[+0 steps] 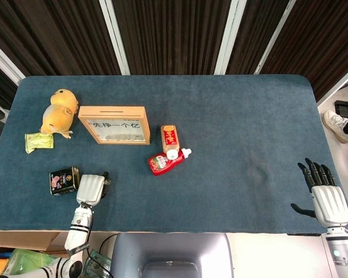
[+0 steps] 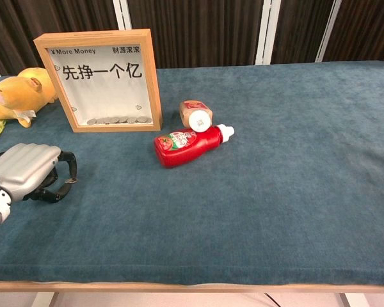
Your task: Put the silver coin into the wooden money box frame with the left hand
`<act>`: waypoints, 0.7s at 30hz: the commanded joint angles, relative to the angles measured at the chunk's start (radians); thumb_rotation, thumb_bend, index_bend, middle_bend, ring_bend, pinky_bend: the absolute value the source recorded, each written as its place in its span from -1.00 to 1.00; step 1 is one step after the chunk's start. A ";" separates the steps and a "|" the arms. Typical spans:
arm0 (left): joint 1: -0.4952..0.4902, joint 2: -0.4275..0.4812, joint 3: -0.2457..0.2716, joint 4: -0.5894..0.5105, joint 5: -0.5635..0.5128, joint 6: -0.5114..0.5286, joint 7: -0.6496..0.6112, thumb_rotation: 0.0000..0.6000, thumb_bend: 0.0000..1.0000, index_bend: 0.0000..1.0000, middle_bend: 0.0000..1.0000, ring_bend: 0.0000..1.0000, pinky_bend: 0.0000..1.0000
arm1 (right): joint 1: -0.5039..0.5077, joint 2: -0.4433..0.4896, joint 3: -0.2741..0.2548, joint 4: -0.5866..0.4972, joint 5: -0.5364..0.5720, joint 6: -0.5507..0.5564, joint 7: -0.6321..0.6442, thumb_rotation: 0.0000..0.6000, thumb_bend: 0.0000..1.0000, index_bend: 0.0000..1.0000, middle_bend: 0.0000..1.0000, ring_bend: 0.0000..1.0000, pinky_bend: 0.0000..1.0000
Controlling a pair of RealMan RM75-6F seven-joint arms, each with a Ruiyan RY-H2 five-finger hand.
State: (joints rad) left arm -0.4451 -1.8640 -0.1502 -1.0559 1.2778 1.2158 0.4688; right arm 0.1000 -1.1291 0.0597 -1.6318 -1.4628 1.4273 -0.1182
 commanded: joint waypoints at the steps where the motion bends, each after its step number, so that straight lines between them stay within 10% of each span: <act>1: -0.001 -0.001 -0.001 0.004 0.004 0.005 -0.009 1.00 -0.25 0.02 1.00 1.00 1.00 | 0.000 -0.001 0.000 -0.001 0.002 -0.001 -0.001 1.00 -0.69 -1.00 -1.00 -1.00 -1.00; 21: -0.001 -0.003 -0.005 0.022 0.025 0.030 -0.071 1.00 -0.08 0.15 1.00 1.00 1.00 | 0.001 0.000 -0.001 -0.004 0.004 -0.005 -0.005 1.00 -0.69 -1.00 -1.00 -1.00 -1.00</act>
State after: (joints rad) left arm -0.4462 -1.8671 -0.1543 -1.0347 1.3035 1.2474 0.3997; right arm 0.1011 -1.1289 0.0589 -1.6357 -1.4585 1.4224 -0.1231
